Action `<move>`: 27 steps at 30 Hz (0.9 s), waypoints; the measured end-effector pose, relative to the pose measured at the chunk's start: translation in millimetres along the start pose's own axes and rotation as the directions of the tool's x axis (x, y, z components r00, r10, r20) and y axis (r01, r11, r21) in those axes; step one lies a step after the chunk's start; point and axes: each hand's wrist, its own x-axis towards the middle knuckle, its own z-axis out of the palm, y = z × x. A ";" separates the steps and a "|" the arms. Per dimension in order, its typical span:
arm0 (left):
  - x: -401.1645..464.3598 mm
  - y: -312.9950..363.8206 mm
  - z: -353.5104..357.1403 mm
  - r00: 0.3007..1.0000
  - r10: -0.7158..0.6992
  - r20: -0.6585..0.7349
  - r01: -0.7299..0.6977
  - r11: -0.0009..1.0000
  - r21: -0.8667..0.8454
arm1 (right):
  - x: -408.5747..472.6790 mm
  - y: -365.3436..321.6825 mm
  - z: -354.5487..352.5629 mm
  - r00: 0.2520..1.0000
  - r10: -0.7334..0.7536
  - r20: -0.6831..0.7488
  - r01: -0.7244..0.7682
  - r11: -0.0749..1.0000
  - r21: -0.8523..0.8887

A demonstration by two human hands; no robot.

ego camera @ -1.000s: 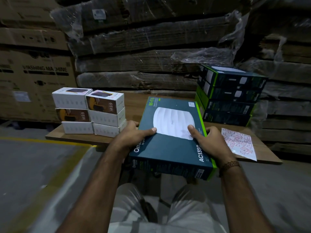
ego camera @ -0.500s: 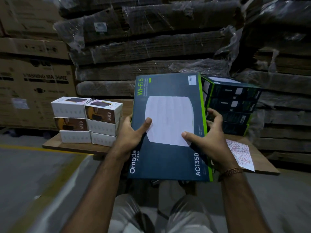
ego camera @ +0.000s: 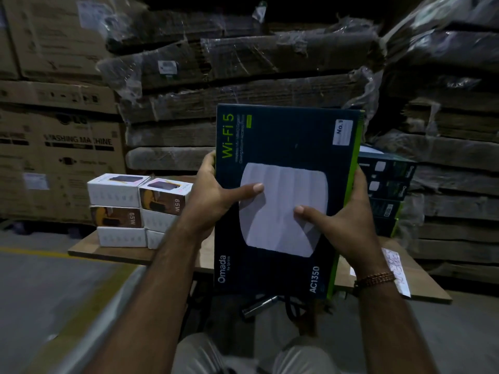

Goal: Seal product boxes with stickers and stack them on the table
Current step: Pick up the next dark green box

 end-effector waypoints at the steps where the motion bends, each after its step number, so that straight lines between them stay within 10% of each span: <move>1: 2.4 2.0 -1.3 1.000 0.015 0.005 -0.015 1.000 0.011 | 1.3 0.6 -1.3 1.000 -0.012 0.005 0.012 1.000 -0.003; 27: -43.0 -37.9 -10.9 0.994 0.106 -0.037 -0.102 0.989 0.108 | -31.2 5.9 -10.1 0.999 -0.029 0.021 0.023 0.975 0.222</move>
